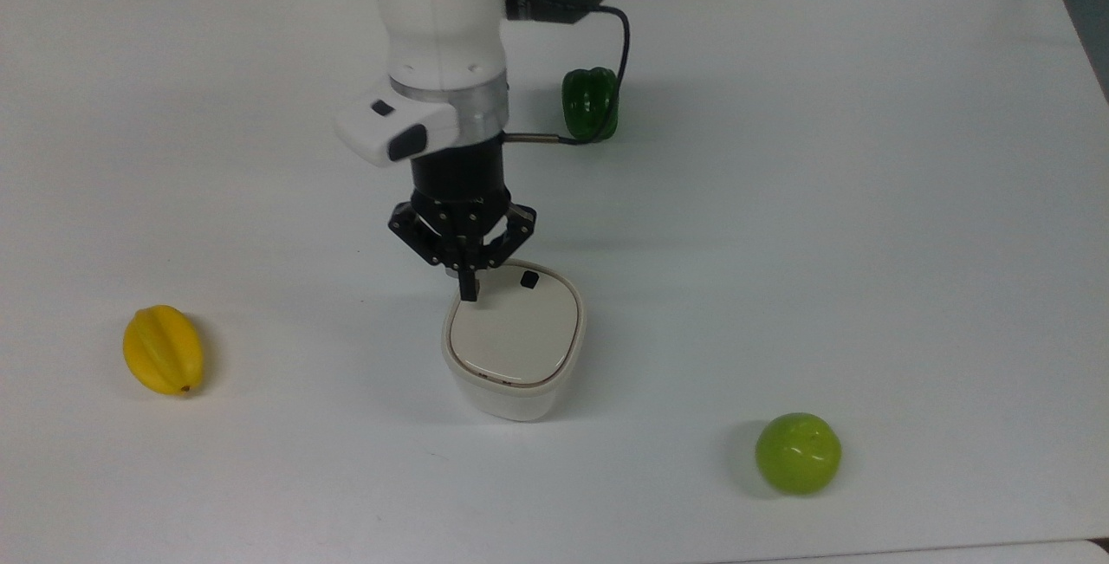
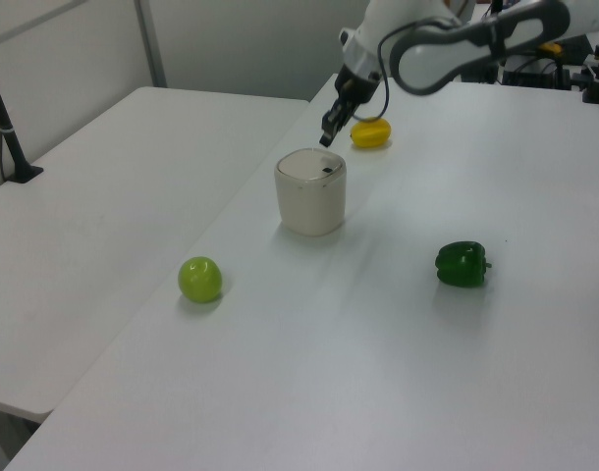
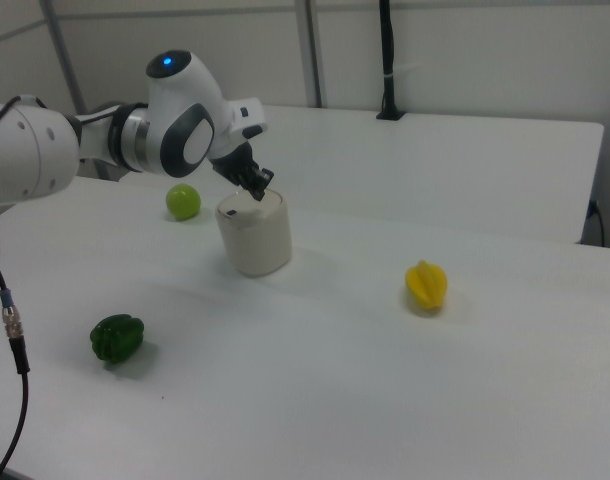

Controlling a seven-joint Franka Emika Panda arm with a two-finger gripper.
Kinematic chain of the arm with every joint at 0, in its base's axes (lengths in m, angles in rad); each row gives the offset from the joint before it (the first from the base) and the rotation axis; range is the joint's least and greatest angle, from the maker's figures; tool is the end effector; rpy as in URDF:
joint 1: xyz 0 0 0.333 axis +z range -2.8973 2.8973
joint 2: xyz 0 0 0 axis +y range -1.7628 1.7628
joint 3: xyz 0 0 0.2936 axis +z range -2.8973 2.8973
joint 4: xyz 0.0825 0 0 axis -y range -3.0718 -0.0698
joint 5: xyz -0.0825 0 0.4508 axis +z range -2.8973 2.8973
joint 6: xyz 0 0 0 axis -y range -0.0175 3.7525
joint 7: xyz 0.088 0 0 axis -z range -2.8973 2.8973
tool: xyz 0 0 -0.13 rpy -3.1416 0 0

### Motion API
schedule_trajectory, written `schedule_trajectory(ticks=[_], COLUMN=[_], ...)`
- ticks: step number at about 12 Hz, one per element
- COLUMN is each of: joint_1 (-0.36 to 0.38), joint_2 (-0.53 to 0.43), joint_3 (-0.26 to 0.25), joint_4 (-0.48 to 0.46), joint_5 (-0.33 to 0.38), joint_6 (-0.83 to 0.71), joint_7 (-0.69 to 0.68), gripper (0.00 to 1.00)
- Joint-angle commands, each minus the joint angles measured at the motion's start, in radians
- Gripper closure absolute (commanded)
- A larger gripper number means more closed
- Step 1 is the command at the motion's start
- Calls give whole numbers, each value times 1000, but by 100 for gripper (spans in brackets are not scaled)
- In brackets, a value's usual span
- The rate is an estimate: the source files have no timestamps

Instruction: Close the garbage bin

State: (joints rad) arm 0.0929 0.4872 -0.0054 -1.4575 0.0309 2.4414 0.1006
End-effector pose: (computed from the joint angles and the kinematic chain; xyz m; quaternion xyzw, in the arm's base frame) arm 0.7963 0.0710 0.3936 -0.9691 0.0147 -0.2436 0.0344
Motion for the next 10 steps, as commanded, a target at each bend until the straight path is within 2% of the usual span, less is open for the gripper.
schedule_trajectory(ticks=[1,2,3,4,5,6,8,10], joint_1=[-8,-15,-18,-37,-48,-54,-65,-62], joint_2=[-108,-151,-194,-229,-249,-278,-326,-421], joint_3=[-14,-16,-16,-16,-15,-16,-13,-11], joint_4=[-20,-18,-20,-20,-20,-21,-56,-174], joint_5=[63,49,46,47,47,47,46,44], joint_6=[-175,-343,-499,-619,-692,-775,-867,-865], joint_7=[14,16,4,-4,-5,-15,-30,-30], gripper=[95,84,80,80,79,73,57,44])
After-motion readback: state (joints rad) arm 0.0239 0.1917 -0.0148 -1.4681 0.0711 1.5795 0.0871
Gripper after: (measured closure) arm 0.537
